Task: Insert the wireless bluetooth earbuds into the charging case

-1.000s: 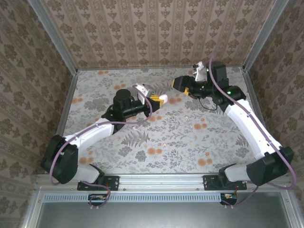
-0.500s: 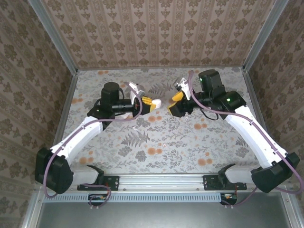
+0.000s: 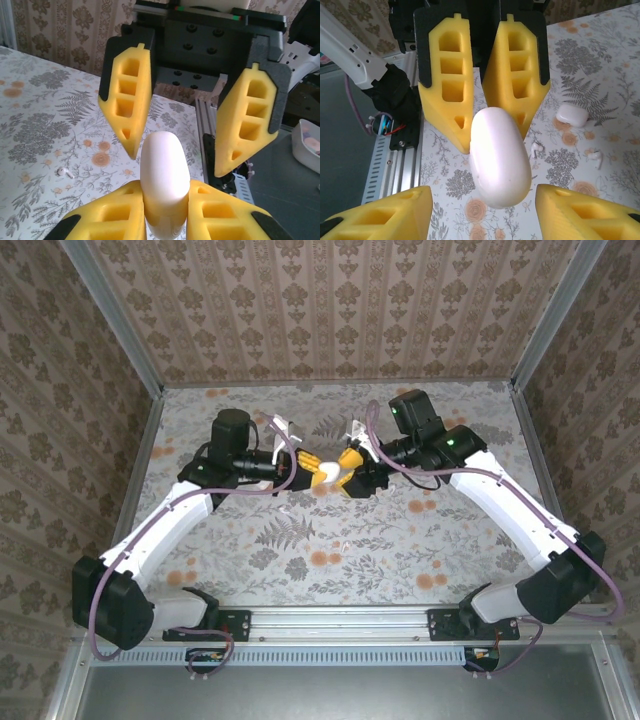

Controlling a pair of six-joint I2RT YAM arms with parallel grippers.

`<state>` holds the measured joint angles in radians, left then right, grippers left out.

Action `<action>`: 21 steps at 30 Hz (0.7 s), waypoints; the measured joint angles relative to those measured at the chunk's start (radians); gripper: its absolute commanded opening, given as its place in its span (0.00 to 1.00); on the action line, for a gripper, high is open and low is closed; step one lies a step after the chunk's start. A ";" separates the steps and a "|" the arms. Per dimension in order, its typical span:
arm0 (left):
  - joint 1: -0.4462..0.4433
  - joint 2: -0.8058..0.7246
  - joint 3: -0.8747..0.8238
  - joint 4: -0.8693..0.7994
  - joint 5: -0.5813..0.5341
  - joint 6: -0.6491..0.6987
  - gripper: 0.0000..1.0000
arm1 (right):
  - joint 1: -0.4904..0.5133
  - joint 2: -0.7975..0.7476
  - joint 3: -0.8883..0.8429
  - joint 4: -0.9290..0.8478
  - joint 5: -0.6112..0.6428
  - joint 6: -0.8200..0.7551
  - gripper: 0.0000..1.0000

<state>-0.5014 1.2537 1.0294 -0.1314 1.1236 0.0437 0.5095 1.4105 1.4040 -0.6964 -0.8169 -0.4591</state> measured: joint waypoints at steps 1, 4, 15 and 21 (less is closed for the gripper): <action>0.000 0.000 0.001 -0.004 0.006 0.000 0.20 | 0.000 0.004 0.000 0.003 -0.006 -0.002 0.54; 0.000 0.000 0.001 -0.009 0.023 0.000 0.20 | 0.000 0.013 0.000 0.018 -0.028 -0.002 0.52; 0.001 0.006 0.016 -0.019 0.060 0.003 0.20 | -0.004 0.038 0.007 0.063 -0.106 0.038 0.25; 0.010 0.016 0.027 -0.045 0.065 0.015 0.25 | -0.014 0.062 0.021 0.050 -0.151 0.055 0.11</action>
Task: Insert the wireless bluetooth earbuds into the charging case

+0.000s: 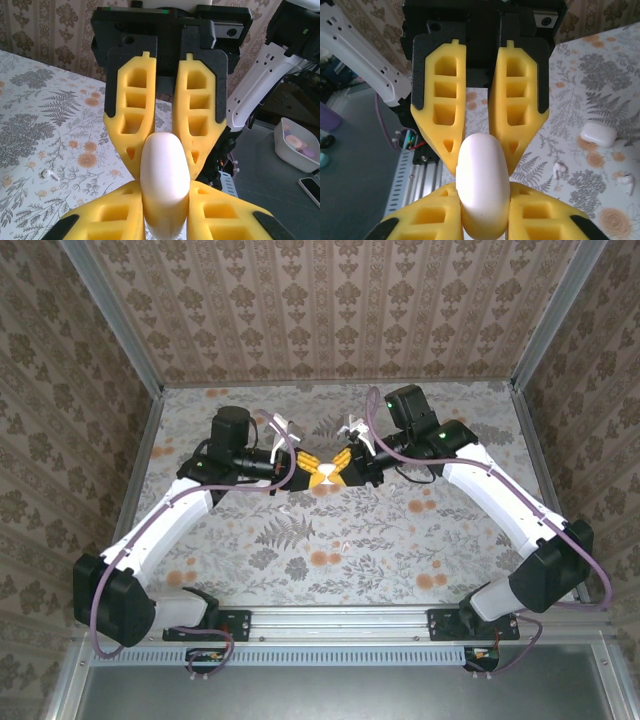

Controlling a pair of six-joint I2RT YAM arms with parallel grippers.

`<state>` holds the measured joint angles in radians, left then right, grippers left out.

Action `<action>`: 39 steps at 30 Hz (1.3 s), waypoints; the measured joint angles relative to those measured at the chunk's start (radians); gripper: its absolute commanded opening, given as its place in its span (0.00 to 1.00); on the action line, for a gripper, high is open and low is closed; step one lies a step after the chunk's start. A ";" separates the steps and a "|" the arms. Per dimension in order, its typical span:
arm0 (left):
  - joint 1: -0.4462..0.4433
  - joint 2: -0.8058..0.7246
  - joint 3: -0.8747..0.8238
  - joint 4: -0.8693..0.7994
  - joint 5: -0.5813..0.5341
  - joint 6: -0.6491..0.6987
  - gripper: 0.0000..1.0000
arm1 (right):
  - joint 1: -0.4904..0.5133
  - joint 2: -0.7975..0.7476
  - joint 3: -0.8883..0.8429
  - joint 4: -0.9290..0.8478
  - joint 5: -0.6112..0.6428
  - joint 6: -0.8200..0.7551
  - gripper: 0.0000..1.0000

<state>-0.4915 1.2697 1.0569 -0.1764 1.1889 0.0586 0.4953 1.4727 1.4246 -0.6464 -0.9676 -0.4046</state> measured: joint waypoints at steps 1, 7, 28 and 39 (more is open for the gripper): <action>0.001 0.000 0.000 -0.001 0.001 0.002 0.25 | -0.001 0.000 0.000 0.003 -0.005 0.011 0.10; 0.018 -0.015 -0.002 0.018 -0.055 -0.009 0.64 | -0.032 -0.003 -0.032 0.127 -0.015 0.145 0.08; -0.025 -0.026 -0.165 0.429 -0.138 -0.249 0.65 | -0.085 -0.094 -0.138 0.335 -0.040 0.303 0.11; -0.027 -0.015 -0.165 0.518 -0.139 -0.302 0.58 | -0.076 -0.094 -0.138 0.299 -0.066 0.266 0.11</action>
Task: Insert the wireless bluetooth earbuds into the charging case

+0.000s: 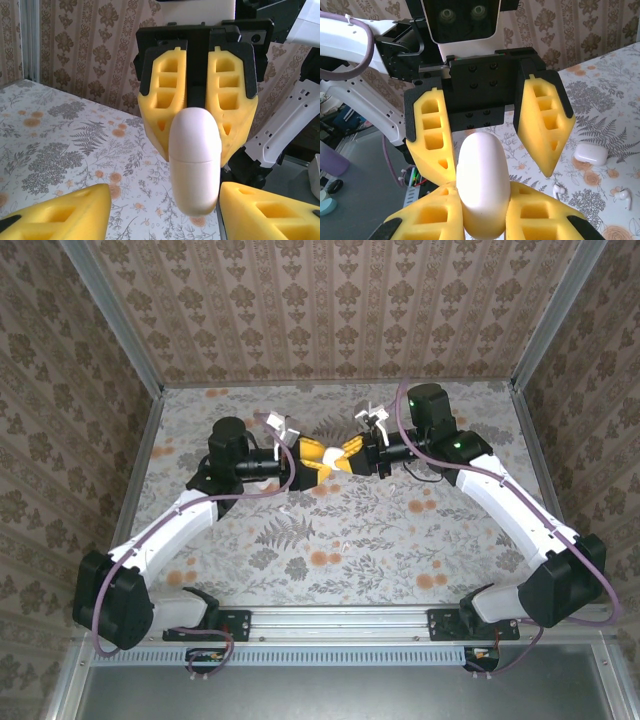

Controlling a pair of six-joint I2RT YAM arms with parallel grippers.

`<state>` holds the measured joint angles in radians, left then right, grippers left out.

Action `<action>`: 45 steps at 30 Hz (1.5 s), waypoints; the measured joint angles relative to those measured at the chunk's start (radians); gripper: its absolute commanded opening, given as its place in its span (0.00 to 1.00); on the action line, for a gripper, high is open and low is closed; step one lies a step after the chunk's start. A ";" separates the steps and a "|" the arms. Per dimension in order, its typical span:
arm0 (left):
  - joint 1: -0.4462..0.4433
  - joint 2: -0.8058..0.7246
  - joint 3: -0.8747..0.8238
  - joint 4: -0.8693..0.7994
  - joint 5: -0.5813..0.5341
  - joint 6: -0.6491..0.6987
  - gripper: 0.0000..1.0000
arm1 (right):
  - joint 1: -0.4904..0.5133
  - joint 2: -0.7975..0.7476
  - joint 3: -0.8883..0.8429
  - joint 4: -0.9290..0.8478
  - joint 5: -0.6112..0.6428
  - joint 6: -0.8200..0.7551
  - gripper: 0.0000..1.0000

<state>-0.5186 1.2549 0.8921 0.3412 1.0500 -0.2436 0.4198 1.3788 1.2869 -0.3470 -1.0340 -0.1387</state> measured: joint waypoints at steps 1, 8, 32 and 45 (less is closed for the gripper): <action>-0.001 0.000 0.000 0.003 0.000 -0.001 0.57 | 0.001 0.000 0.000 -0.001 0.000 -0.004 0.11; -0.017 0.016 0.000 0.011 0.008 -0.011 0.53 | 0.006 0.000 0.000 -0.001 -0.002 -0.016 0.10; -0.025 0.016 0.000 0.003 0.053 -0.022 0.16 | 0.010 0.000 0.000 -0.027 0.009 -0.018 0.21; -0.025 0.012 -0.001 -0.077 0.000 0.059 0.05 | 0.015 -0.004 0.000 -0.034 0.031 0.045 0.55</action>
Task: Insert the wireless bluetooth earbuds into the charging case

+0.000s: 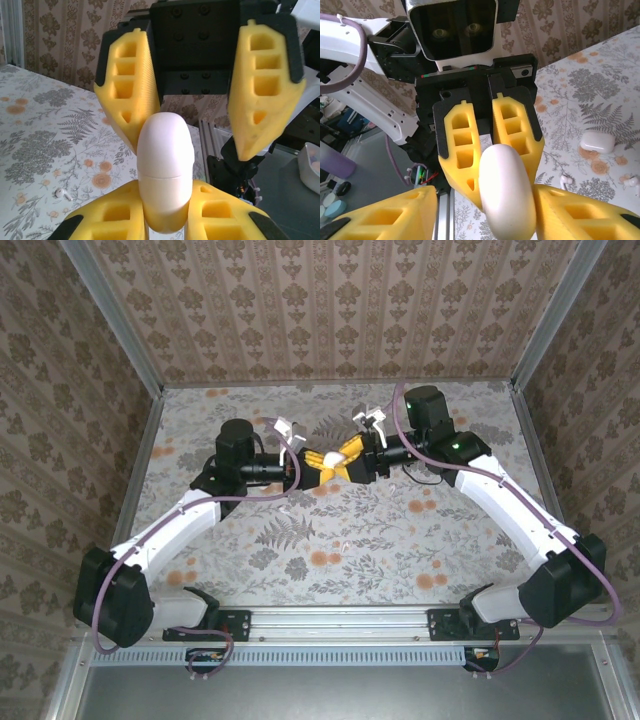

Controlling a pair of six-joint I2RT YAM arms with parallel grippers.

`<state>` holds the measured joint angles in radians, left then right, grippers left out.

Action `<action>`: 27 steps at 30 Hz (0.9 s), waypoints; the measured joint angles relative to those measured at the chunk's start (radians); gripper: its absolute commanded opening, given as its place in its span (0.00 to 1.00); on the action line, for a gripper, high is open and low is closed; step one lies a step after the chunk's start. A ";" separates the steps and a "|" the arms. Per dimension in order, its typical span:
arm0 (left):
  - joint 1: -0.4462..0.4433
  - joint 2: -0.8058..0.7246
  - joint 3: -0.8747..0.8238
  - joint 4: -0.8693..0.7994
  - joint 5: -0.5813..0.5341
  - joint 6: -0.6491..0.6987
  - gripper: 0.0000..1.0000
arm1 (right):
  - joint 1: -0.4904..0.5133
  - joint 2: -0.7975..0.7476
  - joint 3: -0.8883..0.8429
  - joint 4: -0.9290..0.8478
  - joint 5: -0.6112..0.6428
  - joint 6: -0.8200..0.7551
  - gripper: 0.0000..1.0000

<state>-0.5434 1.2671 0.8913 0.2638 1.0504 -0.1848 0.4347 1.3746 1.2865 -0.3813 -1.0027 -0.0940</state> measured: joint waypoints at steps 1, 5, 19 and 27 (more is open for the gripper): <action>0.000 -0.002 -0.002 -0.003 -0.008 0.007 0.05 | 0.000 -0.005 -0.002 0.001 0.009 0.007 0.56; 0.001 -0.038 -0.031 -0.019 -0.051 0.042 0.00 | 0.000 -0.038 -0.017 0.019 0.045 0.045 0.56; 0.017 -0.147 -0.151 -0.071 -0.155 0.138 0.00 | 0.063 -0.112 -0.106 0.070 0.225 0.101 0.58; 0.017 -0.201 -0.199 -0.045 -0.156 0.140 0.00 | 0.116 -0.075 -0.112 0.089 0.278 0.108 0.58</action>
<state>-0.5266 1.0660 0.6926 0.2192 0.8940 -0.0444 0.5507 1.2999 1.1748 -0.2924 -0.7250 0.0135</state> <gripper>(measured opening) 0.167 0.579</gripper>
